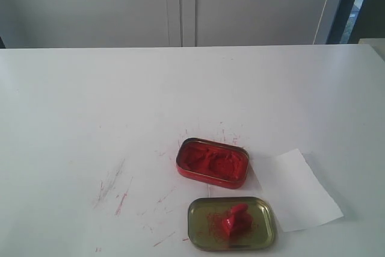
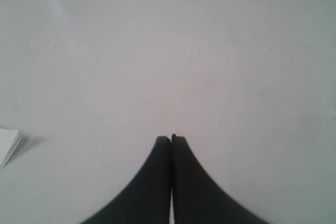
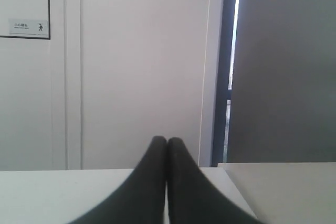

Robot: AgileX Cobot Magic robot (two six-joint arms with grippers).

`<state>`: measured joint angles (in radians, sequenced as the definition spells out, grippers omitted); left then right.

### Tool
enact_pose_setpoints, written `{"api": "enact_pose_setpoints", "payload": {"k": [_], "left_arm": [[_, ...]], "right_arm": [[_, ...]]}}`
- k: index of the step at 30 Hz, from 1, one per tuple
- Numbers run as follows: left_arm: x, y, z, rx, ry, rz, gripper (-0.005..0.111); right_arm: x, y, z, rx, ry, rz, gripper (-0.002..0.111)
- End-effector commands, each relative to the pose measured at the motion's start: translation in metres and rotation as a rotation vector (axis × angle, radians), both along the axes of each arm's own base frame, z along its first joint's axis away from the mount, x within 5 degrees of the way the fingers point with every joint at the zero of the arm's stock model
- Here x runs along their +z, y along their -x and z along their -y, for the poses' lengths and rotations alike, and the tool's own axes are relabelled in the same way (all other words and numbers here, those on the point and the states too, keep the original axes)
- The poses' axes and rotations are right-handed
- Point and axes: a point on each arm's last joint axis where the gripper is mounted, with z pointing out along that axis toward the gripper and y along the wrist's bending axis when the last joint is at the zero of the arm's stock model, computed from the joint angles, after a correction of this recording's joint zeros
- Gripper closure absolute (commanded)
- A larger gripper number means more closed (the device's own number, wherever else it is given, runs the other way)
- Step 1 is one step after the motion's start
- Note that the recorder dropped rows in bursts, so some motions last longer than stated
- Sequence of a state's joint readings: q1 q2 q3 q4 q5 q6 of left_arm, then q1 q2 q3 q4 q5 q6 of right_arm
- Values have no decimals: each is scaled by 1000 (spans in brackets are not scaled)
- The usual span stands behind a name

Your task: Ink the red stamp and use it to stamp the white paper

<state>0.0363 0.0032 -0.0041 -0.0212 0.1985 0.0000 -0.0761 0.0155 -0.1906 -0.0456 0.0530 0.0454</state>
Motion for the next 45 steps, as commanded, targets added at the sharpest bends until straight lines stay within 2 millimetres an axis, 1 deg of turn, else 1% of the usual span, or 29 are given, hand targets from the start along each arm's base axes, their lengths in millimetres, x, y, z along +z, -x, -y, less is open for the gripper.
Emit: {"api": "enact_pose_setpoints", "payload": {"k": [1, 5, 9, 19, 22, 25, 27, 32, 35, 38, 41, 45], "left_arm": [[-1, 0, 0, -2, 9, -4, 107], [-1, 0, 0, -2, 9, -4, 107], [-1, 0, 0, -2, 9, -4, 107], [-1, 0, 0, -2, 9, -4, 107], [-1, 0, 0, -2, 9, -4, 107], [-1, 0, 0, -2, 9, -4, 107], [-1, 0, 0, -2, 9, -4, 107], [-1, 0, 0, -2, 9, -4, 107], [-1, 0, 0, -2, 9, -4, 107], [-1, 0, 0, -2, 9, -4, 107], [-1, 0, 0, -2, 9, -4, 107], [-1, 0, 0, -2, 9, -4, 107]], "right_arm": [[15, -4, 0, 1, 3, -56, 108], [30, -12, 1, 1, 1, -82, 108], [40, -18, 1, 1, 1, -87, 108], [40, -18, 1, 4, -16, -89, 108], [44, -19, 2, 2, -18, -117, 108], [49, -20, 2, -3, -26, -199, 108], [52, -25, 3, -8, -34, -291, 108], [55, -45, 5, -14, -59, -515, 108], [52, -56, 6, -20, -70, -663, 108], [46, -66, 6, -19, -86, -766, 108], [36, -78, 6, -18, -106, -906, 108], [32, -90, 6, -6, -118, -1014, 108]]}}
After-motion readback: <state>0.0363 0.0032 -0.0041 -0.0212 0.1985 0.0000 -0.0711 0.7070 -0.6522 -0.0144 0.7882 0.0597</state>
